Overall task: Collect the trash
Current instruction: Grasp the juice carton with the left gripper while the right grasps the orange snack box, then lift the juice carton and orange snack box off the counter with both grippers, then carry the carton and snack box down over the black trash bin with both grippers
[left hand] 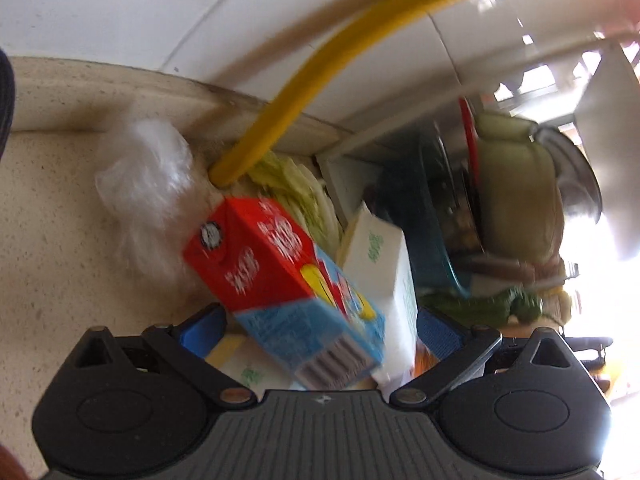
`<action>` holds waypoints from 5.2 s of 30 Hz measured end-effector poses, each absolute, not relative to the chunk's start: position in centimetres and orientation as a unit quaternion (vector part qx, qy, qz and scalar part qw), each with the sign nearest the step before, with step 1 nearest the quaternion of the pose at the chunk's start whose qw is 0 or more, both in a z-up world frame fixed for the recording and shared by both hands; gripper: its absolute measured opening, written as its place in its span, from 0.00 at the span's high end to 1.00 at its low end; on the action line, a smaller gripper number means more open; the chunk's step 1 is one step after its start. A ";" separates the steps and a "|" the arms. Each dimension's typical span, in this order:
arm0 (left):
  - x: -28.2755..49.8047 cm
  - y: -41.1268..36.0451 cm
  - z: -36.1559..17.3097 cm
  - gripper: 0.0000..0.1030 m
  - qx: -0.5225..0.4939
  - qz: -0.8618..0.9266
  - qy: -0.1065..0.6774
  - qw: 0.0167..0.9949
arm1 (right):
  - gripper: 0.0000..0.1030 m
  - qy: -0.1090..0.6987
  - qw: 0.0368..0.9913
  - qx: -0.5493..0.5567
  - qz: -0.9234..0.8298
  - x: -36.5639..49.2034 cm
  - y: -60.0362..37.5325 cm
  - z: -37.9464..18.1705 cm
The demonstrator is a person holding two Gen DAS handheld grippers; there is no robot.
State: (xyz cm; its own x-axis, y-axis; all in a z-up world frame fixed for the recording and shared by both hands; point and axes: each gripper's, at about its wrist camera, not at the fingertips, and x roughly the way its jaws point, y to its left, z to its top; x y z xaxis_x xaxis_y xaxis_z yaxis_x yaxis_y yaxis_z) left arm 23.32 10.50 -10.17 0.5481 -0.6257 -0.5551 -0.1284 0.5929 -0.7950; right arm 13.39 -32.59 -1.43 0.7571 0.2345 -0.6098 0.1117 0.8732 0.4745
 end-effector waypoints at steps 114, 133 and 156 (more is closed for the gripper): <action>-4.8 17.0 1.4 0.62 -0.215 -0.048 0.328 0.919 | 0.58 0.409 0.739 0.363 0.394 5.0 -16.6 1.8; -4.0 26.7 -1.7 0.62 -0.219 0.014 0.353 0.909 | 0.58 0.450 0.721 0.316 0.422 7.0 -3.7 -0.6; -1.3 28.3 -7.9 0.62 -0.212 0.095 0.436 0.869 | 0.58 0.524 0.704 0.247 0.412 9.9 3.0 -6.2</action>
